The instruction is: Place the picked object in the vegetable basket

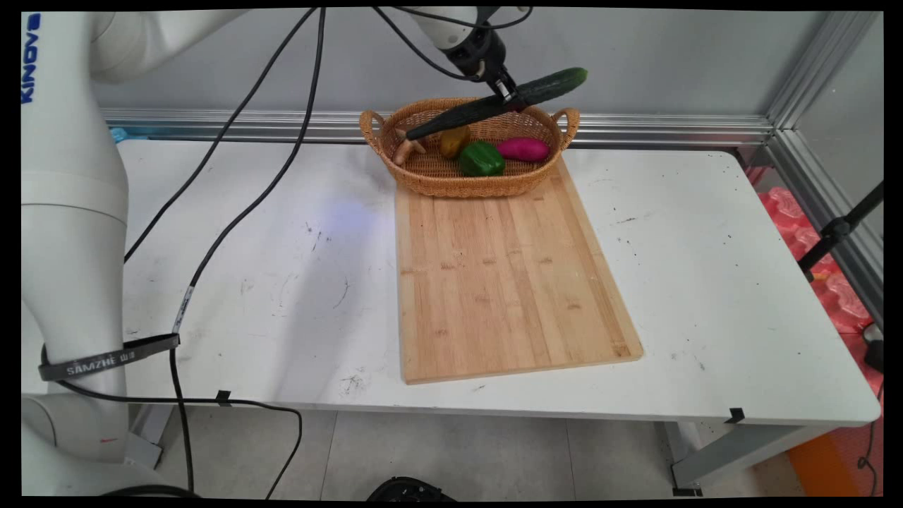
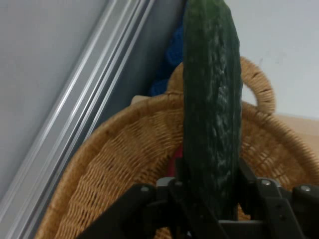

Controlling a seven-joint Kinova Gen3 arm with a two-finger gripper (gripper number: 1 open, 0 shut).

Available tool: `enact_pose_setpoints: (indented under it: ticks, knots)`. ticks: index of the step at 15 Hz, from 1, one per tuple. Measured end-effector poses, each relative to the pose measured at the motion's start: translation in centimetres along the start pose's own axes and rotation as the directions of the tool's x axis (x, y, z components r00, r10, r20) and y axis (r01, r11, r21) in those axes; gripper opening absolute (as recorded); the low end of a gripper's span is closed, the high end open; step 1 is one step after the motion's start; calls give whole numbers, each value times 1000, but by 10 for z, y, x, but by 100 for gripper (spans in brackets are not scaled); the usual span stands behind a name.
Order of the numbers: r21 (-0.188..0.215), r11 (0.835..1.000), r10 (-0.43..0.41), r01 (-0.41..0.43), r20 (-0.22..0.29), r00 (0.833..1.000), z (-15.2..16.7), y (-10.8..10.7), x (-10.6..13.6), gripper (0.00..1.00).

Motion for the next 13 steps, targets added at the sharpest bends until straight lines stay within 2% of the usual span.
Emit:
enact_pose_setpoints:
  ticks: [6, 7, 13]
  knots:
    - [24, 995, -101, 101, -8, 995, 10, -7, -13, 0]
    - [24, 994, -109, 109, -10, 994, 11, -7, -13, 100]
    - [20, 986, -163, 163, -20, 986, 17, -6, -17, 100]
